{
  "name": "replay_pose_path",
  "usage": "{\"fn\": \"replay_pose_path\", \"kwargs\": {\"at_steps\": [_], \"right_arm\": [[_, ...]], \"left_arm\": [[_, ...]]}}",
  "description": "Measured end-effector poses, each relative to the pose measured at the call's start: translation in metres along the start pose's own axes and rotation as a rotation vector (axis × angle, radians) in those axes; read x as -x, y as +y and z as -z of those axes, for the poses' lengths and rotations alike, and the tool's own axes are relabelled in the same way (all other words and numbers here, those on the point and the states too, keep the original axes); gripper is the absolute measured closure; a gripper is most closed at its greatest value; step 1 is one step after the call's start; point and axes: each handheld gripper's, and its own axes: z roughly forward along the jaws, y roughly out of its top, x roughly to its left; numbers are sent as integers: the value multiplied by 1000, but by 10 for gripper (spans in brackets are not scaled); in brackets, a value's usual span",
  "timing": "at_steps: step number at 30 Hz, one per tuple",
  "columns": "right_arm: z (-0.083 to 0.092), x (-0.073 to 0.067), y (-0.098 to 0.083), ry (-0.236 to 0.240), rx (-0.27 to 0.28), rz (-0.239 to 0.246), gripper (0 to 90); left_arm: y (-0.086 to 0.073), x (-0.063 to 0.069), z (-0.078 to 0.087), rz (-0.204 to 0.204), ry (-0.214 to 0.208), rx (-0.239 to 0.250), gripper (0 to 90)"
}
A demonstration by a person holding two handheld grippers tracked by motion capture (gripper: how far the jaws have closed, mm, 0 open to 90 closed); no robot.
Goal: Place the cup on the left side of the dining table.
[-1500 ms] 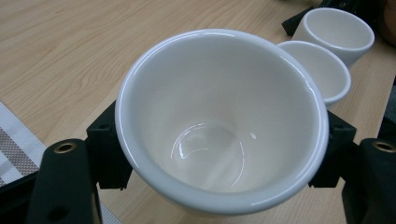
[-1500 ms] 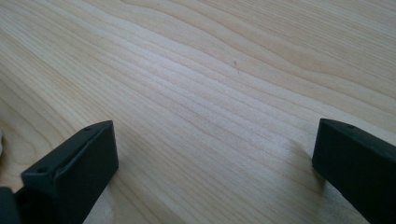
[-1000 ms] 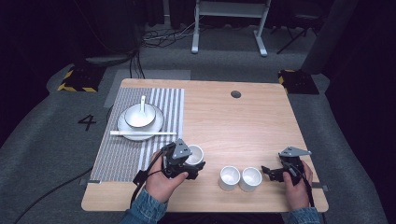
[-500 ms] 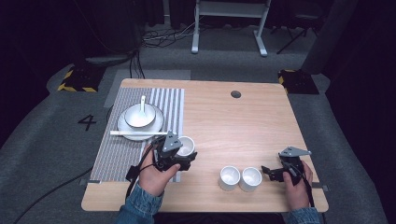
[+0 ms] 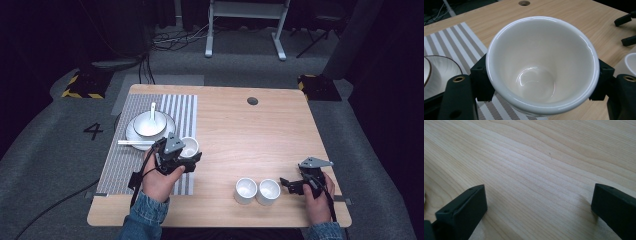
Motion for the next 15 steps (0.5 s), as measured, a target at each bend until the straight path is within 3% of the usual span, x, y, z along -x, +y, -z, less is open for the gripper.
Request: {"fn": "replay_pose_path", "kwargs": {"at_steps": [5,15], "right_arm": [[0,0,0,0,0,0,3],[0,0,0,-1,0,0,2]], "left_arm": [[-1,-14,1,38,36,22,263],[-7,-39,-6,69,101,28,263]]}}
